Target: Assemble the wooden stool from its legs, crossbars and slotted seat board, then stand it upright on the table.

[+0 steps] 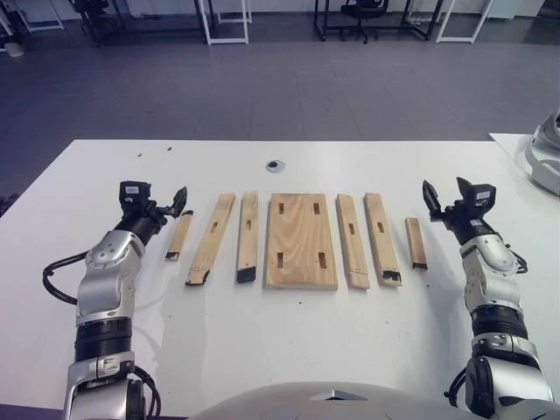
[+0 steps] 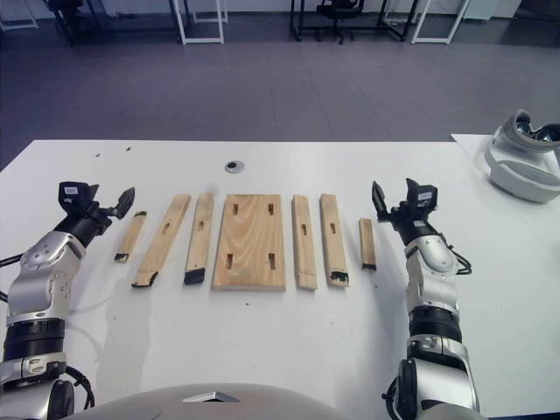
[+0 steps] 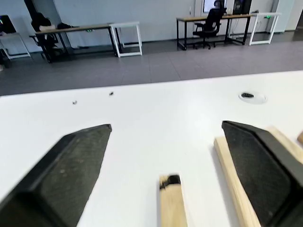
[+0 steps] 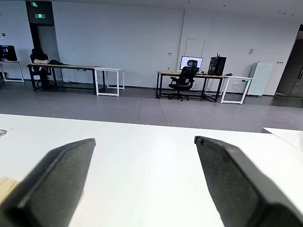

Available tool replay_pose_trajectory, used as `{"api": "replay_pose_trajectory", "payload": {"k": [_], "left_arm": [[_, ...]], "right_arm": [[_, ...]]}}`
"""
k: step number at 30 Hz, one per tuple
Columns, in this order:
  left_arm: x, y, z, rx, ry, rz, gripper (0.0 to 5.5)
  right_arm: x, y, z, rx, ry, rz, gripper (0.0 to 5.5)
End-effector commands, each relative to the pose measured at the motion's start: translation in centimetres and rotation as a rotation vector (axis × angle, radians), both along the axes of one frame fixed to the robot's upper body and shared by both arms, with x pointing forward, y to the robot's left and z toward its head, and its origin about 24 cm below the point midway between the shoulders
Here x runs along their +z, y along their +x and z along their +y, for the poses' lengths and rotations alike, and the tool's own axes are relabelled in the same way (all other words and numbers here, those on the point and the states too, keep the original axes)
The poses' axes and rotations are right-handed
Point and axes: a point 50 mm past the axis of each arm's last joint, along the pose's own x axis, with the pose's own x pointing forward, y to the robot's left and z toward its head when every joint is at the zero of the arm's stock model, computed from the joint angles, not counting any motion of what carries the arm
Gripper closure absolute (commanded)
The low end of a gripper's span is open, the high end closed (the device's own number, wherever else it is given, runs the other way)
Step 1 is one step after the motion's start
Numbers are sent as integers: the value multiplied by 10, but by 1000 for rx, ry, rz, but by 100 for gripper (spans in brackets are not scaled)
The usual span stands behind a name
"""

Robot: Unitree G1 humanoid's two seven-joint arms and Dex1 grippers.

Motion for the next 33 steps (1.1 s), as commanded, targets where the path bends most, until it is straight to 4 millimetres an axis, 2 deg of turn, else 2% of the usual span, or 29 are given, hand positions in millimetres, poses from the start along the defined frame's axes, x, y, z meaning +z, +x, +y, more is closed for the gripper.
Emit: {"api": "replay_pose_trajectory", "payload": {"k": [1,7,10,14,21,26,28,30,33], "left_arm": [[-14,-8,1,-22,56,121,120],[-35,-23,9,1,92,284,120],[-47,-31,9,-7,71,363,178],[-58,-40,17,25,66,436,227],[-65,-40,13,-14,48,430,343],[-68,-39,11,-38,28,411,414],[-61,-35,13,-39,40,358,421],[-34,-19,13,-53,51,192,421],[20,6,-6,-143,24,-112,421]], "right_arm": [[-4,-3,2,-1,-9,18,161],[-9,-6,2,-5,-7,33,161],[-11,-8,3,-6,-5,41,161],[-12,-8,3,-7,-5,46,161],[-8,-4,5,4,-13,49,161],[6,5,19,93,-11,41,161],[17,10,26,137,30,22,161],[32,17,38,209,115,-3,161],[64,24,79,434,287,-41,161]]}}
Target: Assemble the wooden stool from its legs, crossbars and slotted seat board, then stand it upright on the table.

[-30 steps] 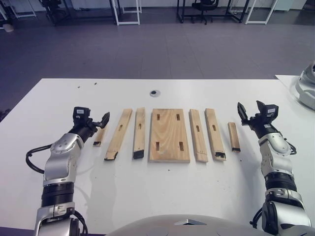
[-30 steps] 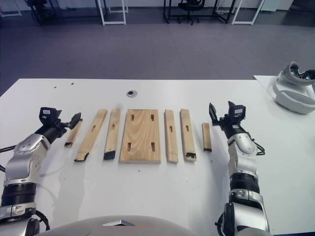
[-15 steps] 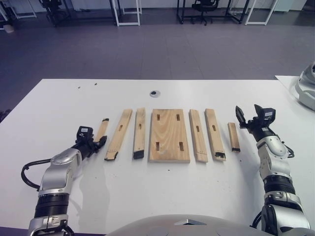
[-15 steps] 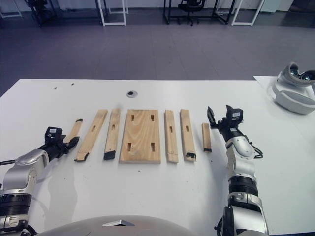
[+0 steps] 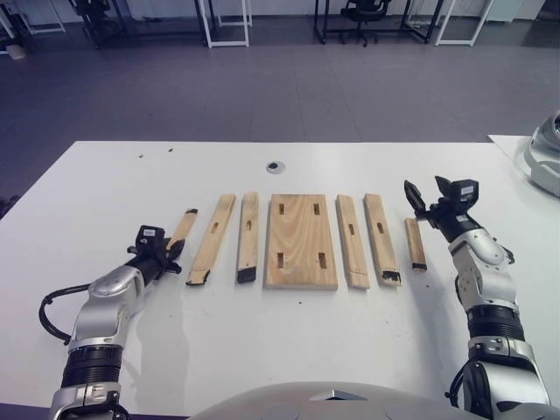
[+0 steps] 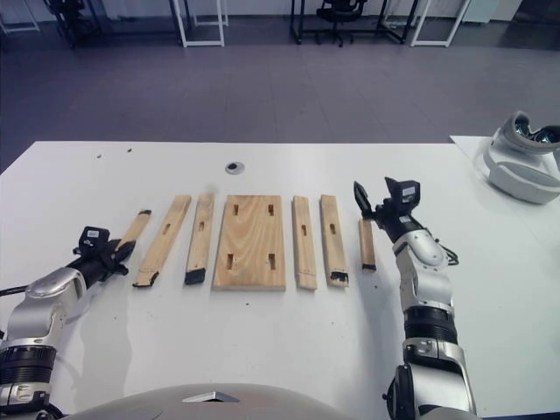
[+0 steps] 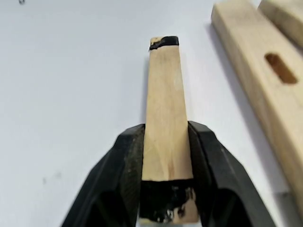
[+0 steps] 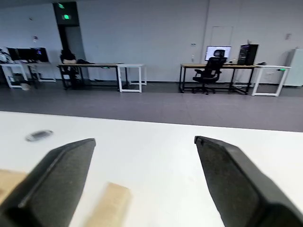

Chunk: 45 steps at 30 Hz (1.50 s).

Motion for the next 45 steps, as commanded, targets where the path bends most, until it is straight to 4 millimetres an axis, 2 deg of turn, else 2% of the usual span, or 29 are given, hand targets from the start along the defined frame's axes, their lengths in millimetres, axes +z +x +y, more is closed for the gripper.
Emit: {"api": "replay_pose_trajectory", "payload": {"k": [1,3,6,8,10,14,20,32,34,36,39,40,42,43,45], "left_arm": [[74,34,-31,-147,-56,-388,421],[101,43,-58,-267,-88,-513,421],[142,51,-113,-522,-90,-685,421],[157,51,-136,-627,-61,-746,421],[166,49,-152,-709,2,-795,421],[162,42,-163,-791,81,-803,421],[157,40,-165,-782,98,-807,421],[152,38,-168,-781,118,-801,421],[150,38,-170,-790,113,-786,421],[144,36,-173,-813,123,-762,378],[134,36,-164,-742,95,-721,317],[130,36,-156,-688,76,-704,296],[115,37,-142,-583,48,-645,267],[109,36,-138,-548,19,-620,247],[102,35,-133,-471,-43,-590,239]], "right_arm": [[52,12,60,301,234,-82,161],[75,13,90,439,388,-94,161],[109,13,138,638,606,-87,161],[125,13,155,704,719,-72,161],[127,11,169,735,766,-35,161],[133,6,175,754,821,-34,161],[134,8,163,683,880,-47,280],[125,7,159,601,847,-41,507],[119,7,153,546,794,-44,508],[102,5,136,436,687,-45,509],[42,-19,86,168,531,43,509],[25,-29,77,106,510,82,509],[2,-36,71,20,505,144,509],[-4,-35,72,-6,502,162,509],[-13,-32,71,-55,488,176,509]]}}
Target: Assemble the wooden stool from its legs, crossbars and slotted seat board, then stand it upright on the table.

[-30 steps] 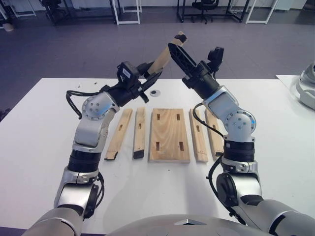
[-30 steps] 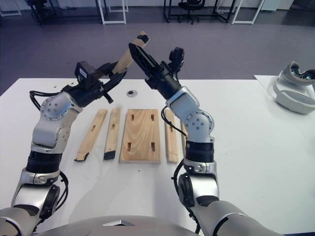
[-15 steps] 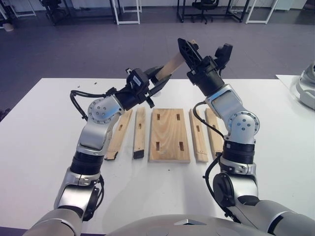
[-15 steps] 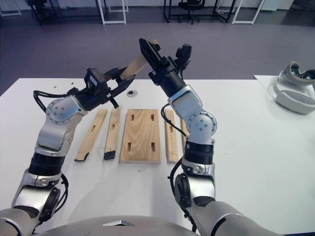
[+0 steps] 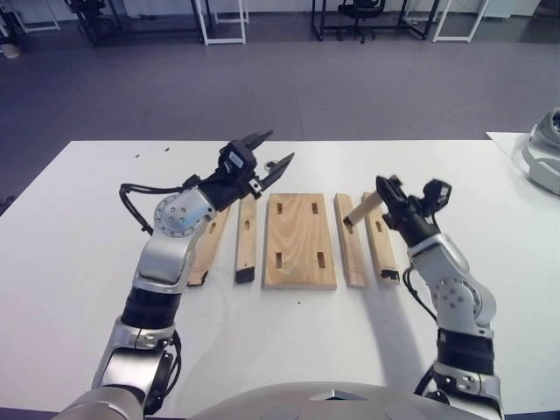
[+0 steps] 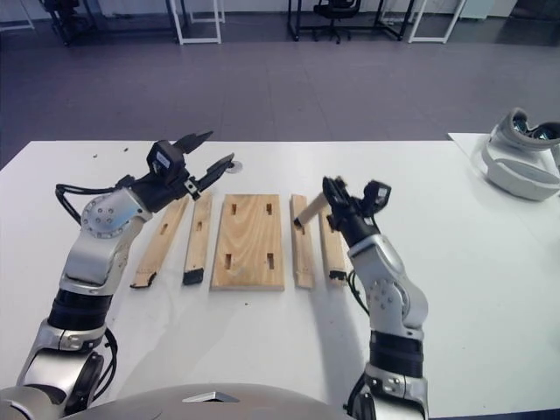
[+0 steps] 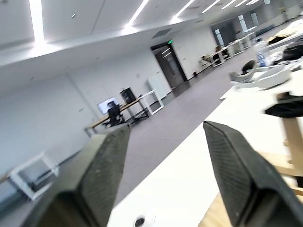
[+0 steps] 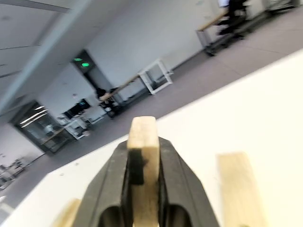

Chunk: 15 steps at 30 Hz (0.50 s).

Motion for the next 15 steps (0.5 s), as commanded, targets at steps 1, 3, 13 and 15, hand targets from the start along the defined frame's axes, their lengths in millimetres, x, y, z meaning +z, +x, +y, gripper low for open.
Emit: {"api": "replay_pose_trajectory", "payload": {"k": [1,3,13,15], "left_arm": [[-14,0,11,103,-115,96,239],[-18,0,12,128,-131,115,239],[-21,-2,9,143,-151,128,239],[-22,-3,9,146,-150,129,239]], "right_arm": [[-11,8,1,-69,-22,25,509],[-17,10,-2,-106,-14,31,509],[-31,9,-1,-95,-196,36,509],[-43,4,3,-43,-367,51,509]]}}
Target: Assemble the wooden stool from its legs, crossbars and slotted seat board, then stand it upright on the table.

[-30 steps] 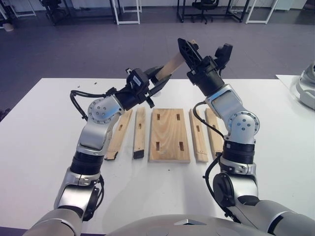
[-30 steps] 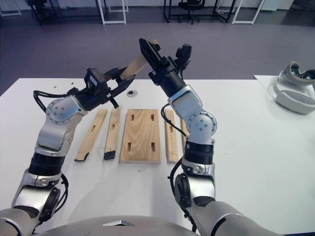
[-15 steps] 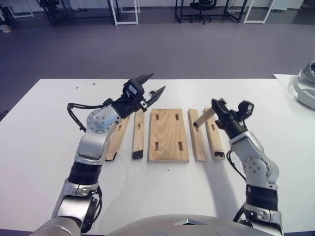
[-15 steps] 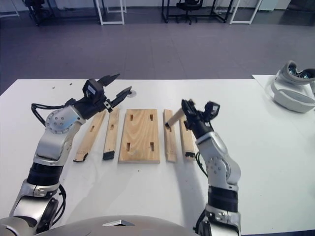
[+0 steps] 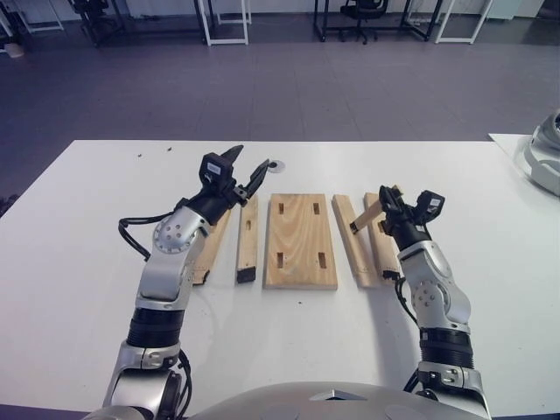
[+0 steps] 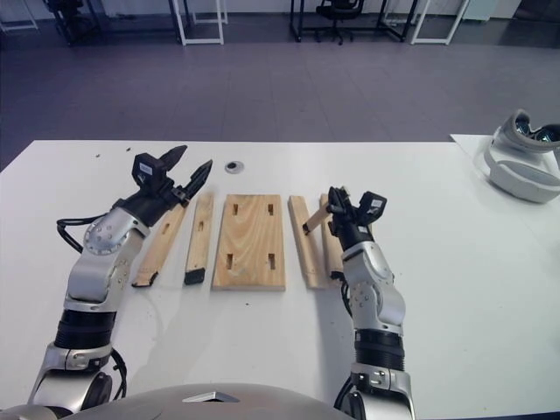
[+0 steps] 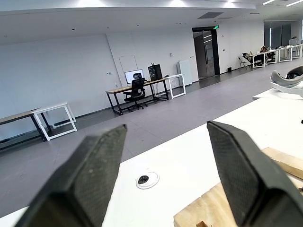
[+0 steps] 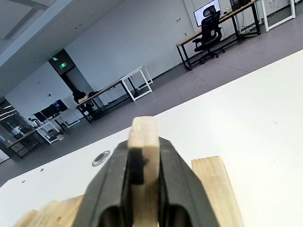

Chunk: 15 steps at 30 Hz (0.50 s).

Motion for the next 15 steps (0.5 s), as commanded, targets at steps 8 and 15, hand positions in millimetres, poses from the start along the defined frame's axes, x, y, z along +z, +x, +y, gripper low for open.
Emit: {"api": "replay_pose_trajectory", "payload": {"k": [8,15], "left_arm": [[-6,-4,3,14,14,29,239],[-7,-3,3,22,18,28,239]], "right_arm": [[-86,-42,-4,172,-451,253,509],[-52,-23,-1,168,-392,67,472]]}}
